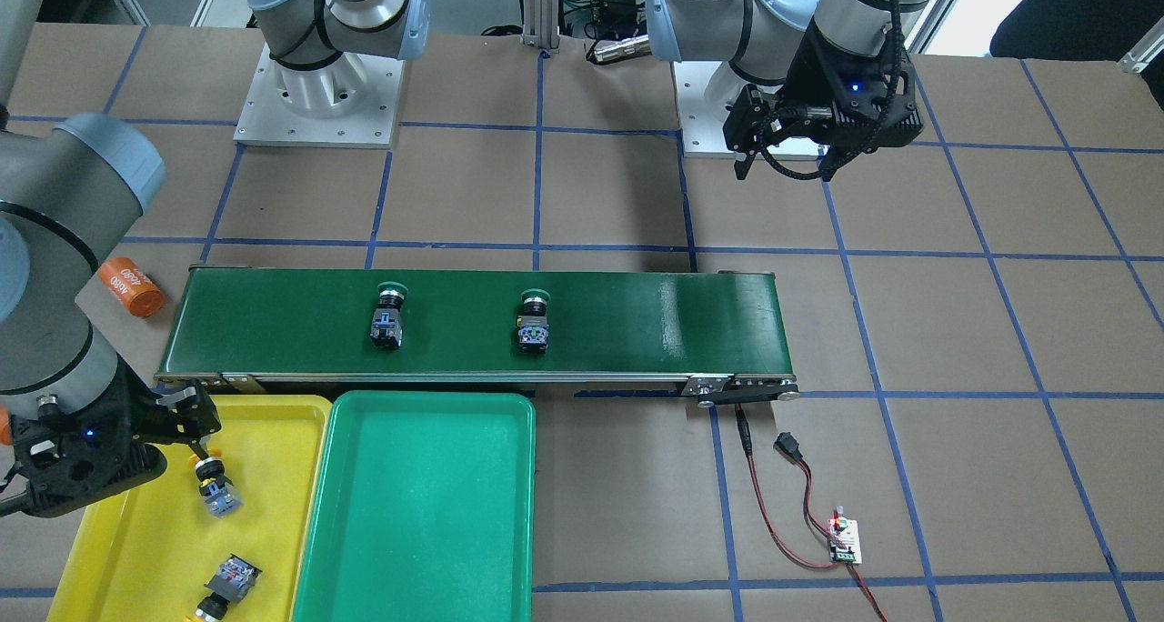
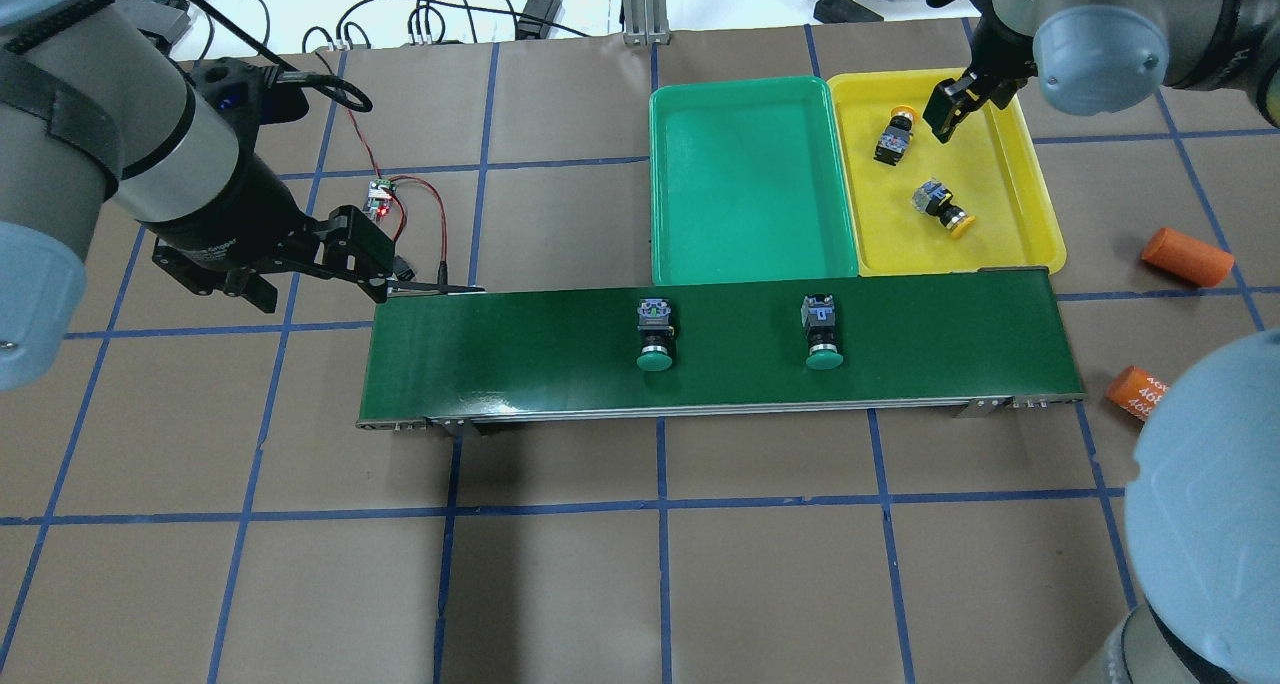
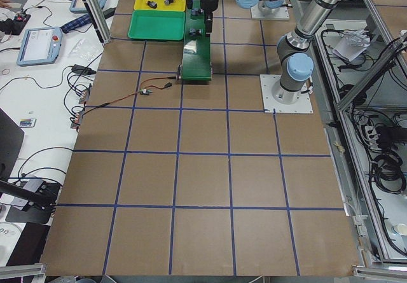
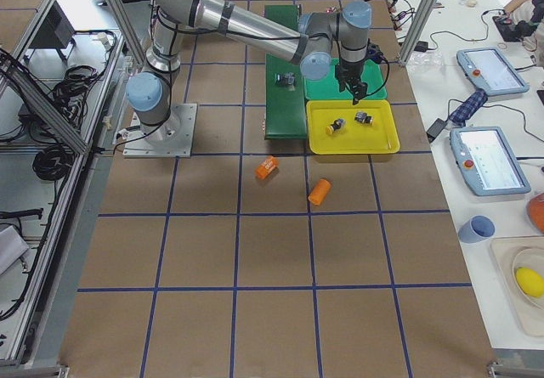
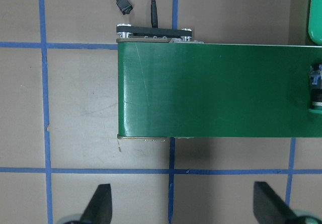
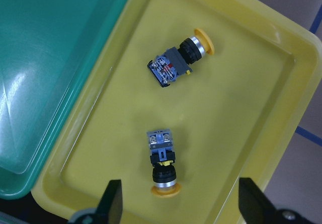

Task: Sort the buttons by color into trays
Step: 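Return the right gripper to the belt end and grasp a green button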

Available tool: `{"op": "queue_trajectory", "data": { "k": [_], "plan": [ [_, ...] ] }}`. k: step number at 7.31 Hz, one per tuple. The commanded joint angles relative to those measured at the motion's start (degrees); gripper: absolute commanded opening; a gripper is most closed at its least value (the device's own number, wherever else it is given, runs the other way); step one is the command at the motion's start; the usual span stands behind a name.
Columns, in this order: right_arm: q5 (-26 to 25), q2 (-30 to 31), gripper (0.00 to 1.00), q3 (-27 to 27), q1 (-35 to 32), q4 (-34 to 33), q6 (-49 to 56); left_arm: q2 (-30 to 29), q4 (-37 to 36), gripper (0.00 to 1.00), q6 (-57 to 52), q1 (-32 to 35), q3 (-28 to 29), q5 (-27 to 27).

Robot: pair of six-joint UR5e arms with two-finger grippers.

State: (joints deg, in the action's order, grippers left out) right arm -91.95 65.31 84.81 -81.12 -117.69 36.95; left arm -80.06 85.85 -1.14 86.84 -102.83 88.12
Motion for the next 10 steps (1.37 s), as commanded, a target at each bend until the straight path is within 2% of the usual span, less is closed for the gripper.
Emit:
{"op": "queue_trajectory", "data": {
  "k": [1,5,8,10],
  "plan": [
    [0.1,1.3,0.83,1.7,-0.2,2.0,-0.6,0.1,0.1,1.0,0.0,0.0,0.0,0.2],
    [0.8,9.5,0.83,16.2,-0.3,2.9,-12.1,-0.1,-0.2,1.0,-0.1,-0.1,0.0,0.0],
    [1.0,10.2,0.83,19.7,-0.4,3.0,-16.5,-0.1,-0.2,1.0,-0.1,-0.1,0.0,-0.1],
    [3.9,10.9,0.83,20.7,-0.4,3.1,-17.6,0.0,-0.2,1.0,0.0,0.0,0.0,-0.1]
  ]
}}
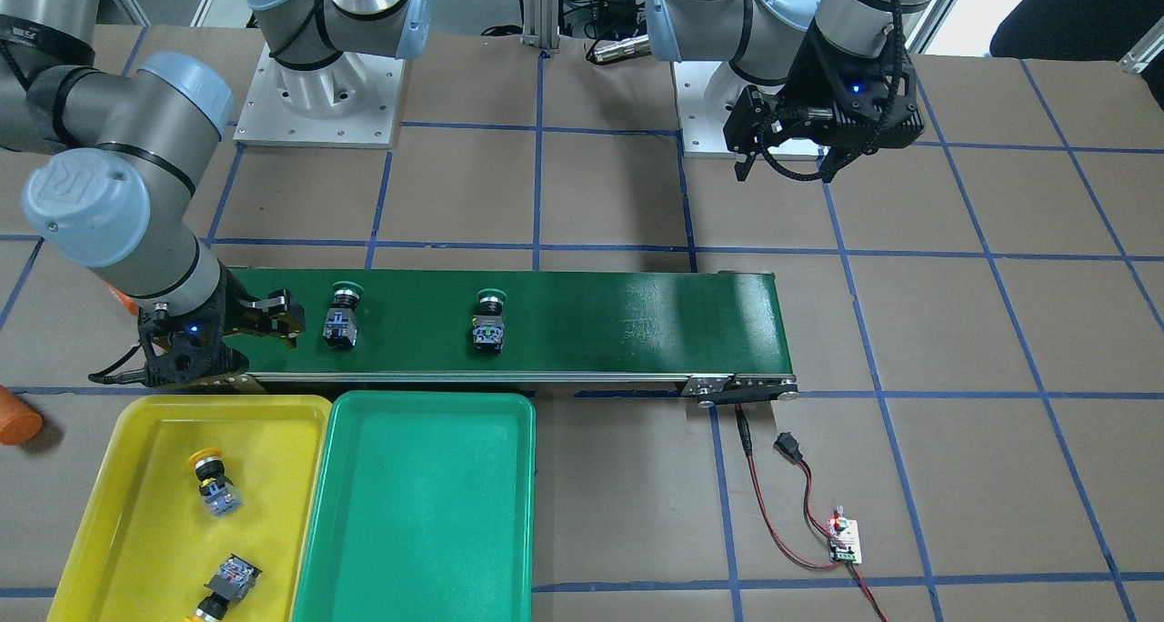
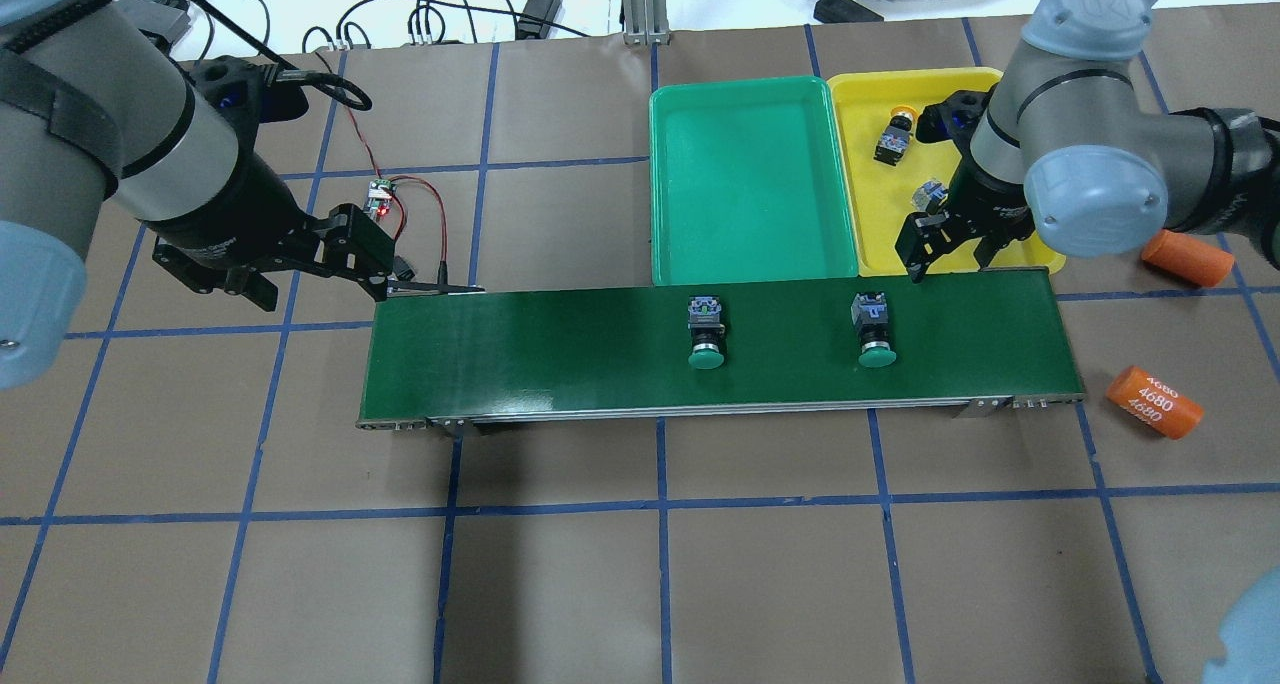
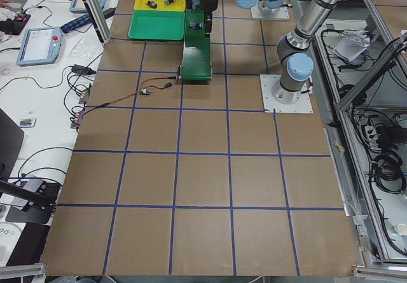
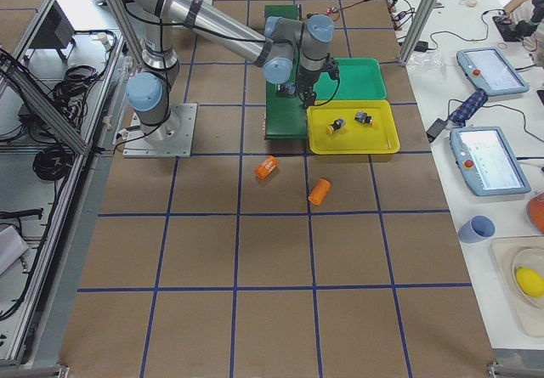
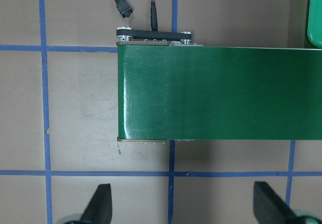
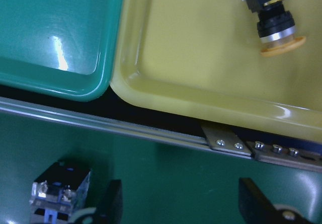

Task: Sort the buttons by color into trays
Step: 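Return the right gripper to the belt end and grasp a green button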

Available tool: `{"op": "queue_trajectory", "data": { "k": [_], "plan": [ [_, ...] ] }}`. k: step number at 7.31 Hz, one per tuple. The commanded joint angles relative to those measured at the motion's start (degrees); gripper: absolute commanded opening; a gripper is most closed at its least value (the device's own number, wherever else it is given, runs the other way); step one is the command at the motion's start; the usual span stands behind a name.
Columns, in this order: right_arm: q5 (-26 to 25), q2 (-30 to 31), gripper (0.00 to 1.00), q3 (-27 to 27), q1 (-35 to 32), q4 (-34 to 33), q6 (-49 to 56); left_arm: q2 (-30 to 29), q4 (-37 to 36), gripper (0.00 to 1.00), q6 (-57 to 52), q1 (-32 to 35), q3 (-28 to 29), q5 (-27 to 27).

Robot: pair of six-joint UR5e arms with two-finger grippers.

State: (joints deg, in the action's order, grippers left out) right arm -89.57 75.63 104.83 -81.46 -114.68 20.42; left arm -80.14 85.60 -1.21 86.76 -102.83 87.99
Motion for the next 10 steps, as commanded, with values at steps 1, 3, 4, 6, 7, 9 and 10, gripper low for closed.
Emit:
{"op": "queue_trajectory", "data": {
  "k": [1,3,4,6,7,9,10],
  "plan": [
    [2.5,1.0,0.83,0.6,0.0,1.8,-2.9,0.0,-0.1,1.0,0.1,0.0,0.0,-0.1],
    [4.3,1.9,0.83,0.7,-0.1,3.4,-4.4,0.0,-0.2,1.0,0.0,0.0,0.0,-0.2],
    [4.2,1.9,0.83,0.7,-0.5,3.5,-4.4,0.1,-0.2,1.0,0.0,0.0,0.0,0.0],
    [4.2,1.8,0.83,0.7,-0.6,4.3,-4.4,0.0,-0.2,1.0,0.0,0.0,0.0,0.0],
    [4.1,1.7,0.83,1.6,-0.6,4.3,-4.0,0.0,-0.2,1.0,0.0,0.0,0.0,-0.1],
    [4.2,1.7,0.83,3.8,-0.6,4.1,-3.5,0.1,-0.2,1.0,0.0,0.0,0.0,0.0],
    [4.0,1.7,0.72,3.9,-0.6,4.1,-3.6,0.0,-0.2,1.0,0.0,0.0,0.0,0.0]
  ]
}}
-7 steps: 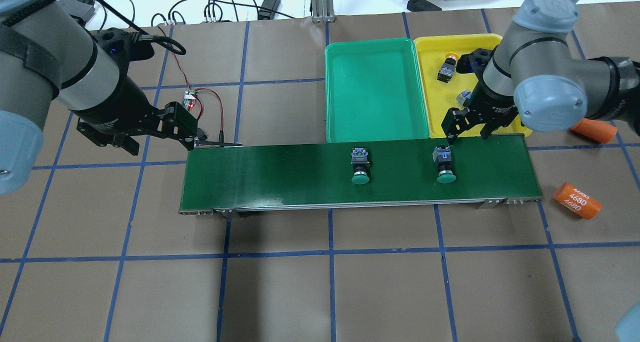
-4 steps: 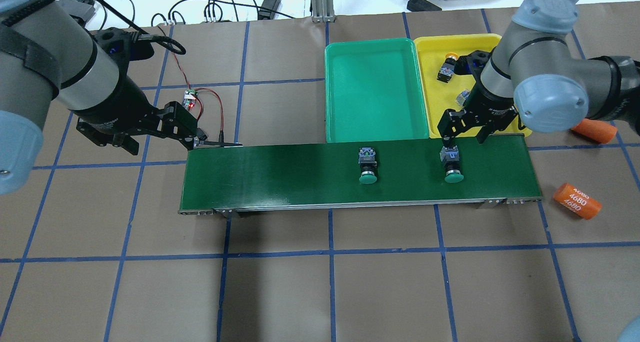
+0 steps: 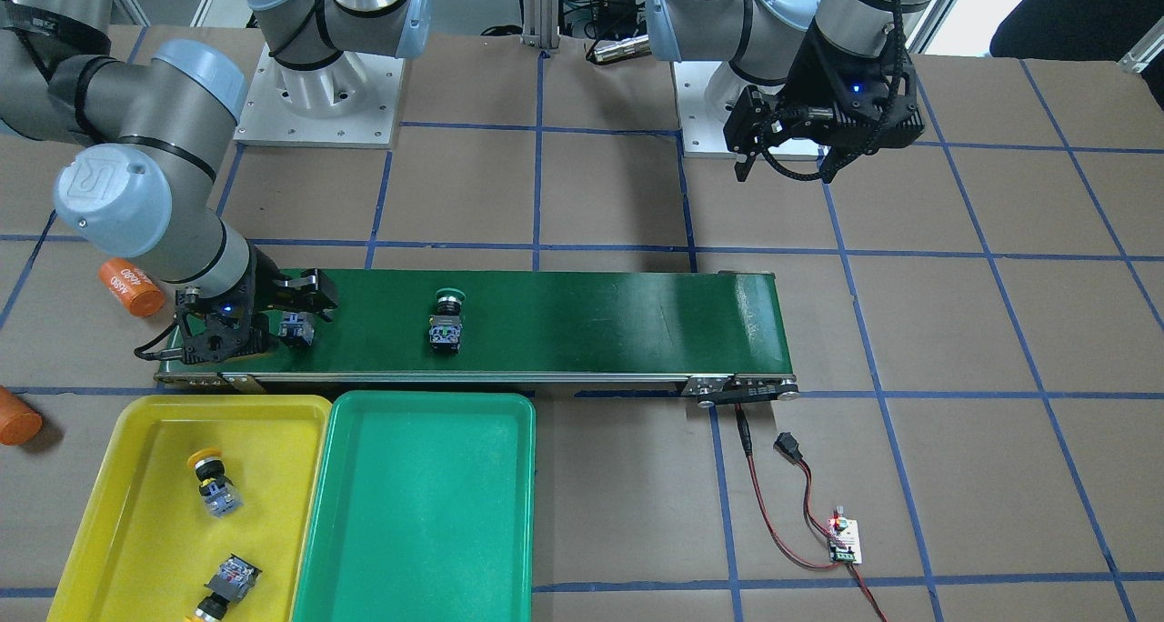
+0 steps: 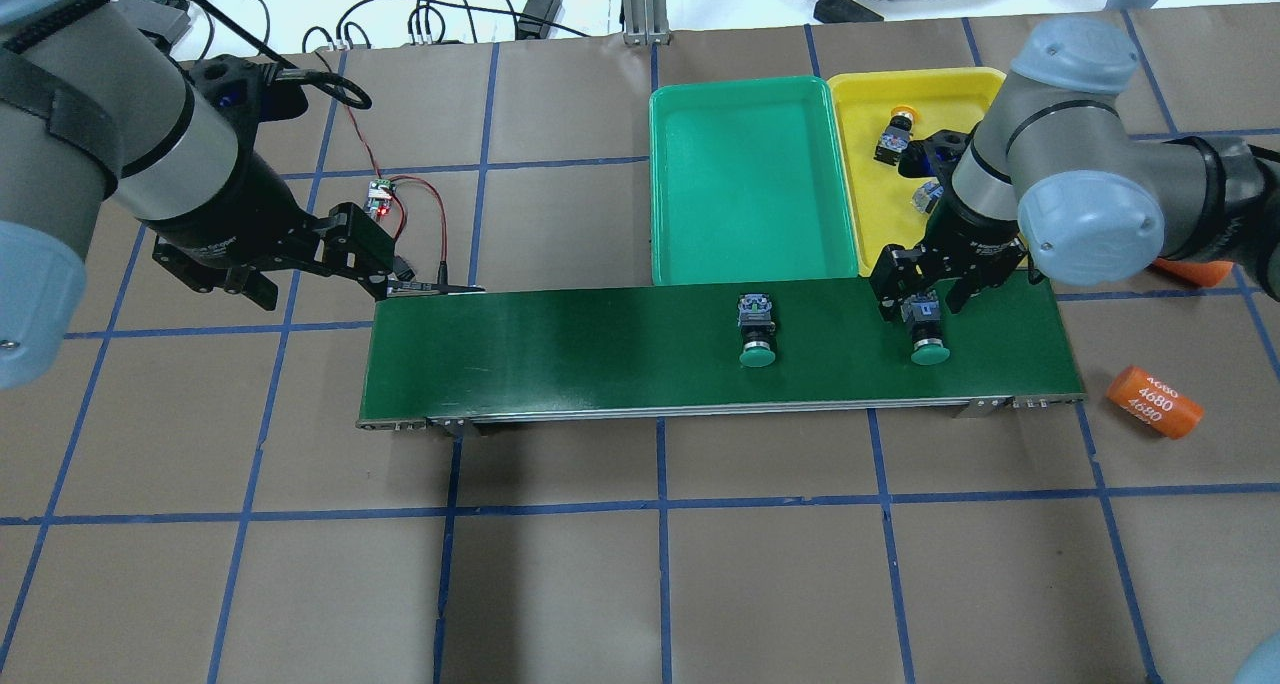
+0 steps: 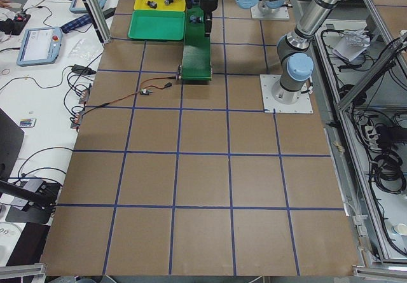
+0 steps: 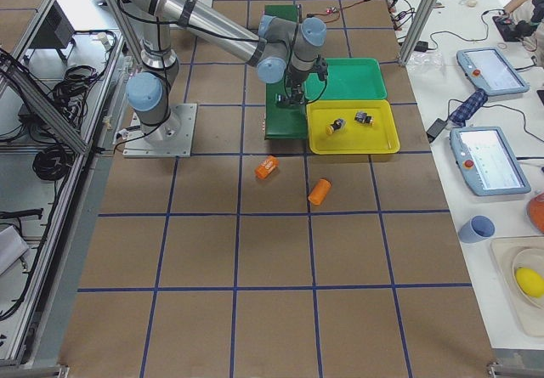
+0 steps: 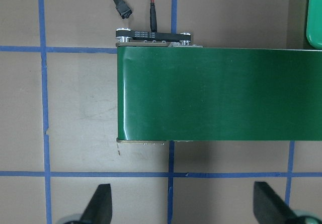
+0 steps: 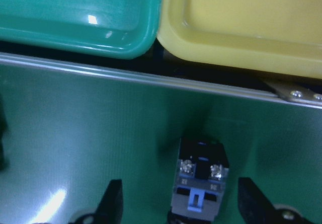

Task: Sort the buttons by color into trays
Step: 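Carry the green button with the right gripper into the green tray, release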

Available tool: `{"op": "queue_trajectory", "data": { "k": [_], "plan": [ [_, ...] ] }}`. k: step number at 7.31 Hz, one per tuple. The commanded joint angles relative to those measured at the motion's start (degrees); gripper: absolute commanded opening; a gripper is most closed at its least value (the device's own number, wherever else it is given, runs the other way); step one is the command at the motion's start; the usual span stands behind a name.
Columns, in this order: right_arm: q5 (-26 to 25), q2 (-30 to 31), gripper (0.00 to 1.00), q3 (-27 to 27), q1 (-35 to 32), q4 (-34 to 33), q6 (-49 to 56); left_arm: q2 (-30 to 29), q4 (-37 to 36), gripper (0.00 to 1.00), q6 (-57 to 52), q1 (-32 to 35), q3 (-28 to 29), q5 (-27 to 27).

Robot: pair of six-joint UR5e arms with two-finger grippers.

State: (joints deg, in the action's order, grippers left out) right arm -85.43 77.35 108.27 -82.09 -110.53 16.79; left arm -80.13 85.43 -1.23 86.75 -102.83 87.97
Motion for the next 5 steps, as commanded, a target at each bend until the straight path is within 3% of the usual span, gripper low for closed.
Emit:
{"op": "queue_trajectory", "data": {
  "k": [1,2,3,5],
  "plan": [
    [-0.8,0.0,0.54,0.4,0.1,0.0,0.1,0.0,0.0,1.0,0.0,0.0,0.0,0.0],
    [-1.1,0.0,0.4,0.4,0.1,0.1,0.1,0.0,0.0,1.0,0.0,0.0,0.0,0.0],
    [-4.3,0.0,0.35,0.6,0.1,0.1,0.2,0.0,0.0,1.0,0.0,0.0,0.0,0.0],
    [-4.1,0.1,0.3,0.6,0.0,-0.6,-0.1,0.0,0.0,1.0,0.0,0.0,0.0,0.0]
  ]
}}
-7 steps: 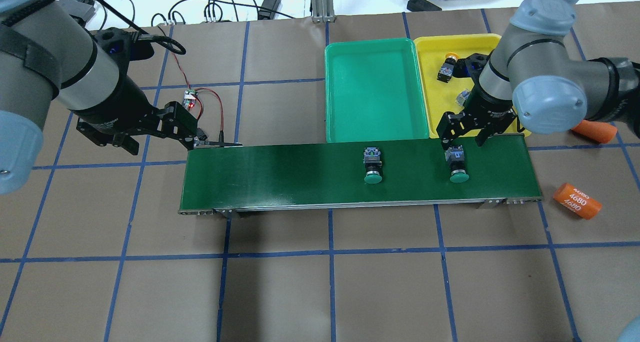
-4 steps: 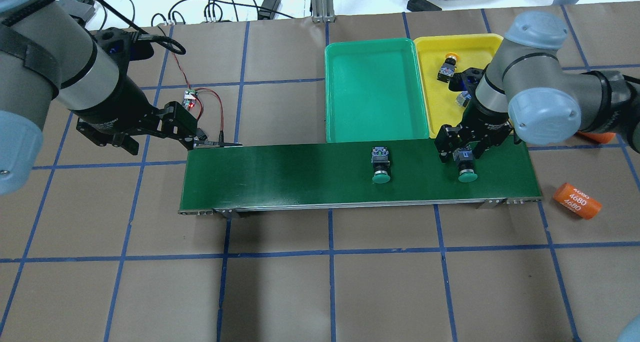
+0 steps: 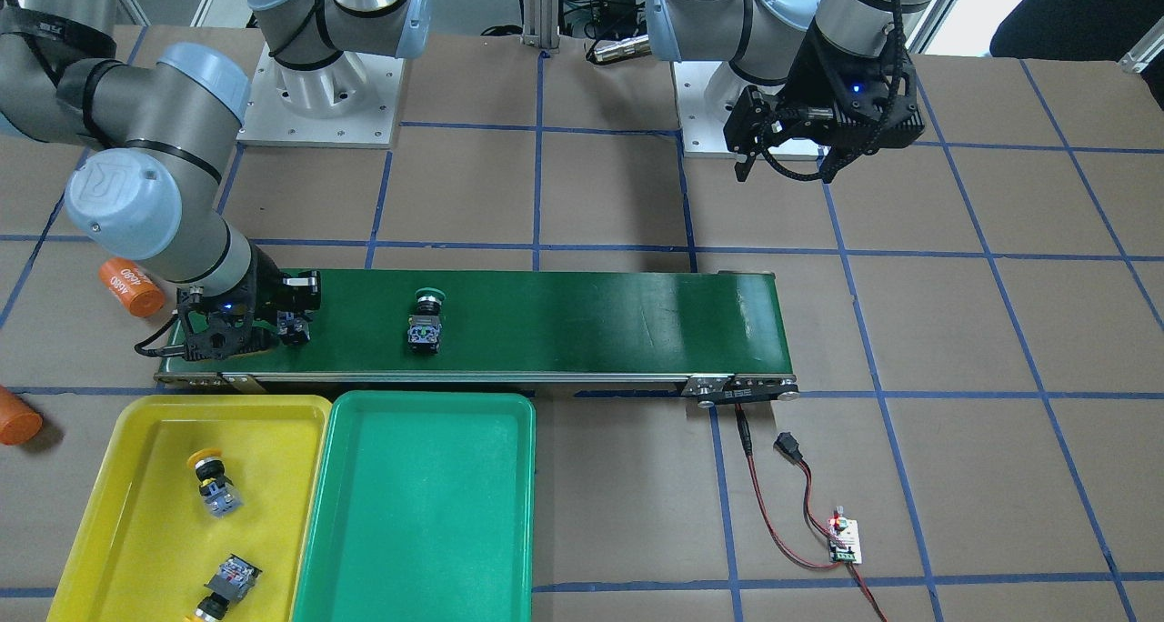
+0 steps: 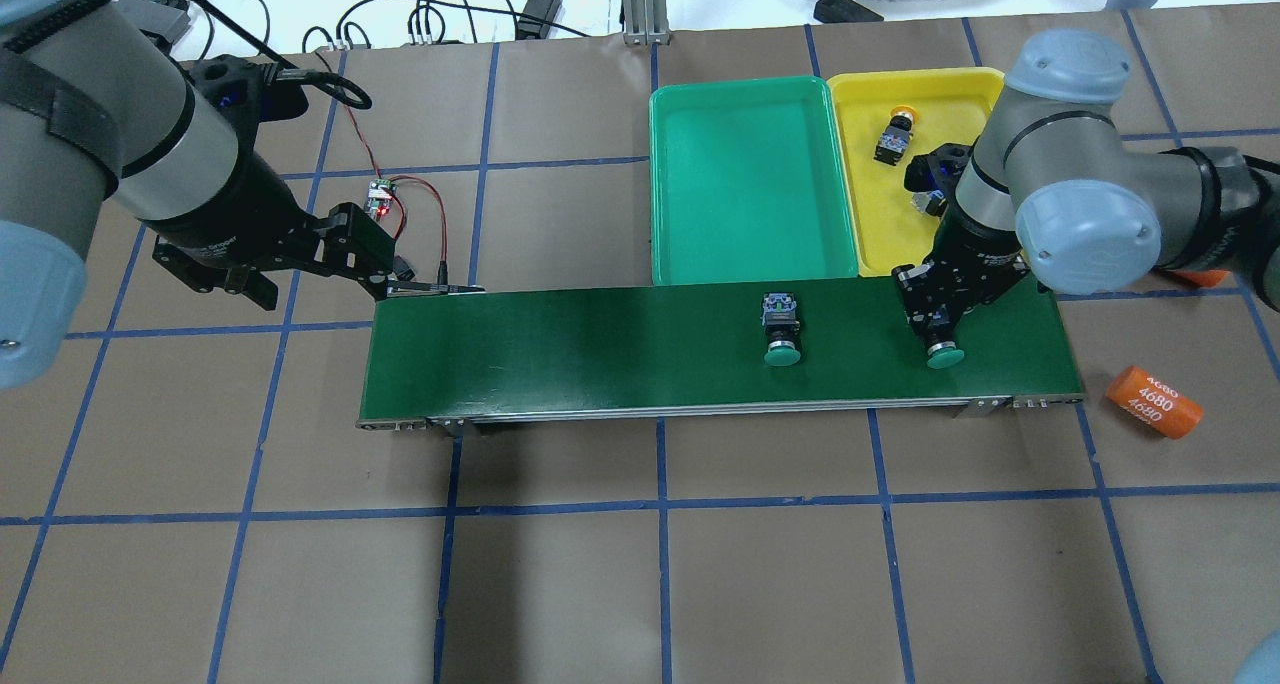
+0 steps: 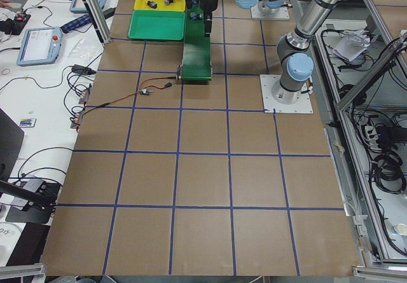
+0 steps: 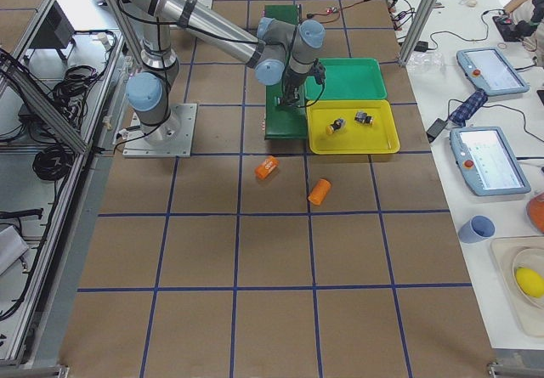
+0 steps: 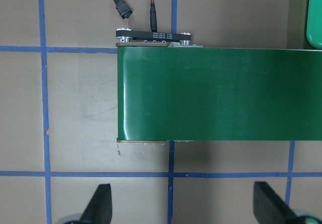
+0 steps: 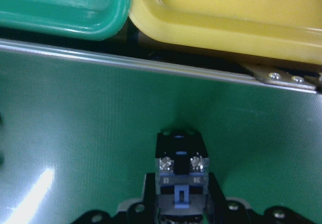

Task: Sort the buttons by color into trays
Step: 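Carry the green button with the right gripper into the green tray, release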

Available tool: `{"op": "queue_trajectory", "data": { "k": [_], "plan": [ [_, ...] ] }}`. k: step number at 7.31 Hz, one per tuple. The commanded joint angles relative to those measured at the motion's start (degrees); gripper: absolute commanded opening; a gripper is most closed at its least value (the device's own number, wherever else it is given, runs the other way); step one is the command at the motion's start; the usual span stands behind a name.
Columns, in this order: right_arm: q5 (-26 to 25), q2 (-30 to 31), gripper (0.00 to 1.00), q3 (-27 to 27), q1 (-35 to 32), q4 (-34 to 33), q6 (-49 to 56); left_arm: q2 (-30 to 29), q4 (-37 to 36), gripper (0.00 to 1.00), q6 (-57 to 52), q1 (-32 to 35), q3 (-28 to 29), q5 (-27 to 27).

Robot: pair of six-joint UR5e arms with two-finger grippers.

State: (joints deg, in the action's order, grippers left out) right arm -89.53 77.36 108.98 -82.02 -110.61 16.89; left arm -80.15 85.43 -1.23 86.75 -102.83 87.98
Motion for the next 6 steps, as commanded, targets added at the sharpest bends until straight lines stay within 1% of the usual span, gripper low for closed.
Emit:
{"op": "queue_trajectory", "data": {
  "k": [1,2,3,4,5,6],
  "plan": [
    [0.4,0.2,0.3,-0.8,-0.1,-0.8,-0.6,0.0,0.0,1.0,0.0,0.0,0.0,0.0],
    [2.9,-0.1,0.3,-2.8,-0.4,-2.8,-0.7,0.1,0.0,1.0,0.0,0.0,0.0,0.0],
    [5.0,-1.9,0.3,-5.7,-2.0,-4.8,-0.4,0.0,0.1,1.0,0.0,0.0,0.0,0.1],
    [5.2,-4.7,0.3,-9.2,-5.1,-7.3,-0.2,0.0,0.1,1.0,0.0,0.0,0.0,0.1],
    [4.6,-6.2,0.23,-12.6,-9.2,-8.0,-0.7,0.0,0.1,1.0,0.0,0.0,0.0,0.0],
    [4.9,-6.5,0.22,-16.1,-11.1,-11.0,-0.2,0.1,0.0,1.0,0.0,0.1,-0.4,0.2]
  ]
}}
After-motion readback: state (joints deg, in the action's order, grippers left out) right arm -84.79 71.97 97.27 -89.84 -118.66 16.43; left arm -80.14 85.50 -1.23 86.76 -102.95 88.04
